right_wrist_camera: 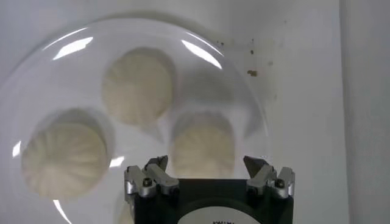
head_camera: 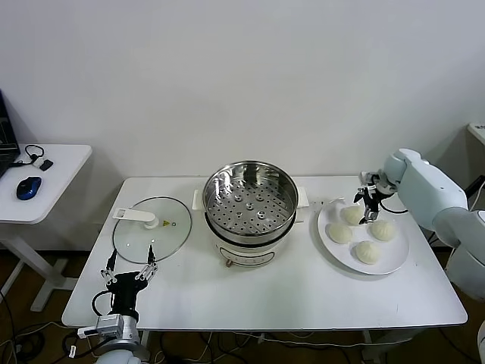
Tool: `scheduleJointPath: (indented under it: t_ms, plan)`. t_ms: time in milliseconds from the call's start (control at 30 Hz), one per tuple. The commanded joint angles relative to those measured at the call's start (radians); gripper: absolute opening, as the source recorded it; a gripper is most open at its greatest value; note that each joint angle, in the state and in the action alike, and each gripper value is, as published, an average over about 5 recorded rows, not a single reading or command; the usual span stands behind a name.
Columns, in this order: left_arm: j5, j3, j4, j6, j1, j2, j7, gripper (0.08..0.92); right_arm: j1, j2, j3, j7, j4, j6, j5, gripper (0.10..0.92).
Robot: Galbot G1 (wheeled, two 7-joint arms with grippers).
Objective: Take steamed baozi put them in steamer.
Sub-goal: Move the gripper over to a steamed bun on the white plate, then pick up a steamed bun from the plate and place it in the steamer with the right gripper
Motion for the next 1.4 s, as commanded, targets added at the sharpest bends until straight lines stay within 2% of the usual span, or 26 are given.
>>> scheduleJointPath:
  t_ms: [33, 400, 600, 933, 1100, 1400]
  plan:
    - [0.001, 0.0, 0.001, -0.001, 0.0, -0.041, 0.001, 0.823, -0.002, 0.009, 0.029, 0.002, -0.029, 0.013, -0.022, 0.823]
    - [-0.001, -0.002, 0.001, -0.002, -0.001, -0.035, 0.001, 0.823, -0.011, 0.026, 0.042, 0.01, -0.045, 0.006, -0.033, 0.822]
    - [0.0, -0.002, 0.001, -0.002, -0.001, -0.035, 0.0, 0.823, -0.014, 0.031, 0.049, 0.014, -0.048, 0.005, -0.044, 0.729]
    - [0.002, -0.002, 0.003, -0.001, -0.003, -0.04, -0.004, 0.823, -0.011, 0.022, 0.035, 0.006, -0.019, 0.006, -0.038, 0.713]
    - [0.002, -0.005, 0.0, 0.0, -0.002, -0.042, -0.004, 0.823, 0.012, -0.009, -0.029, -0.011, 0.036, -0.001, 0.012, 0.701]
    - [-0.003, -0.012, -0.012, 0.002, 0.002, -0.04, -0.003, 0.823, 0.149, -0.079, -0.255, -0.042, 0.174, -0.019, 0.221, 0.655]
